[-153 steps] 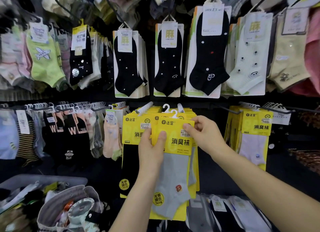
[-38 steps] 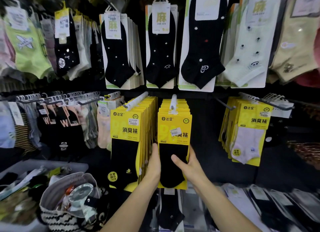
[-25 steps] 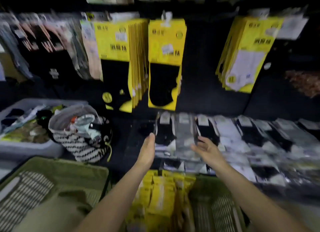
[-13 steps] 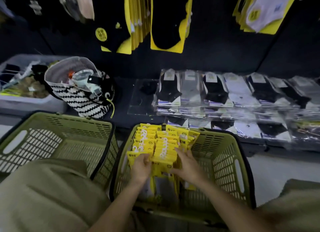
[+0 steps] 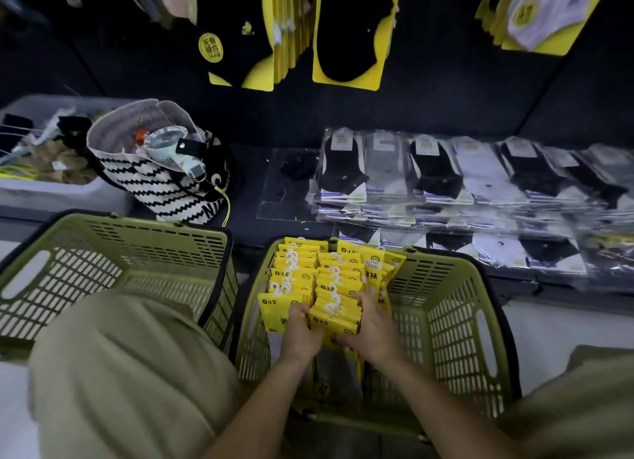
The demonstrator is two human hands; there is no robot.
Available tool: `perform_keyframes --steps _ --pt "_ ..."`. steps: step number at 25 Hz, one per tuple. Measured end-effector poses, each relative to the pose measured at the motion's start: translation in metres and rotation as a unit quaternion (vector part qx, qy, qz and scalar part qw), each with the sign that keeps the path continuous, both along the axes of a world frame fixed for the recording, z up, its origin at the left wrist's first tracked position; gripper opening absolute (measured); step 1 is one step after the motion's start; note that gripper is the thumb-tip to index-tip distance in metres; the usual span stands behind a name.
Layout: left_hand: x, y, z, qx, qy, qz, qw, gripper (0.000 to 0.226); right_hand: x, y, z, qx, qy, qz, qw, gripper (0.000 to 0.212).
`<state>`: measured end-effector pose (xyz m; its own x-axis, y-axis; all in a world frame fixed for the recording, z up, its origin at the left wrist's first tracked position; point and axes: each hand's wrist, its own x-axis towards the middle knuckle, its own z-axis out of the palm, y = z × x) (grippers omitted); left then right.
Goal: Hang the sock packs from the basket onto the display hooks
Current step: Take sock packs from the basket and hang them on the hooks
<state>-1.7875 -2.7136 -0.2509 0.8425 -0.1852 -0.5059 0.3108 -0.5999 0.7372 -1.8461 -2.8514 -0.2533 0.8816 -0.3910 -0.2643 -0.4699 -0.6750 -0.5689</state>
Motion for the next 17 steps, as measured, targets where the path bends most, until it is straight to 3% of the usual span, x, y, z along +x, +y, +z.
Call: perform_keyframes --steps 6,8,10,14,17 --pt "0.003 -0.007 0.002 -0.017 -0.002 0.013 1.000 0.034 -0.010 0.007 -0.009 -0.141 -0.042 0.006 0.989 0.088" --pt "0.003 -0.008 0.002 -0.014 0.006 0.023 1.000 0.032 -0.017 0.013 -0.012 -0.139 -0.063 -0.030 0.988 0.081" --pt "0.005 -0.009 0.001 -0.002 0.014 0.029 0.999 0.031 -0.018 0.016 -0.013 -0.097 -0.060 -0.045 0.992 0.069" --pt "0.007 -0.011 0.001 0.027 0.032 0.027 0.999 0.028 -0.010 0.004 -0.005 0.108 -0.018 -0.077 0.991 0.059" --pt "0.010 -0.014 0.014 -0.027 0.063 0.016 0.998 0.048 -0.010 -0.005 0.016 0.168 -0.020 -0.118 0.978 0.058"
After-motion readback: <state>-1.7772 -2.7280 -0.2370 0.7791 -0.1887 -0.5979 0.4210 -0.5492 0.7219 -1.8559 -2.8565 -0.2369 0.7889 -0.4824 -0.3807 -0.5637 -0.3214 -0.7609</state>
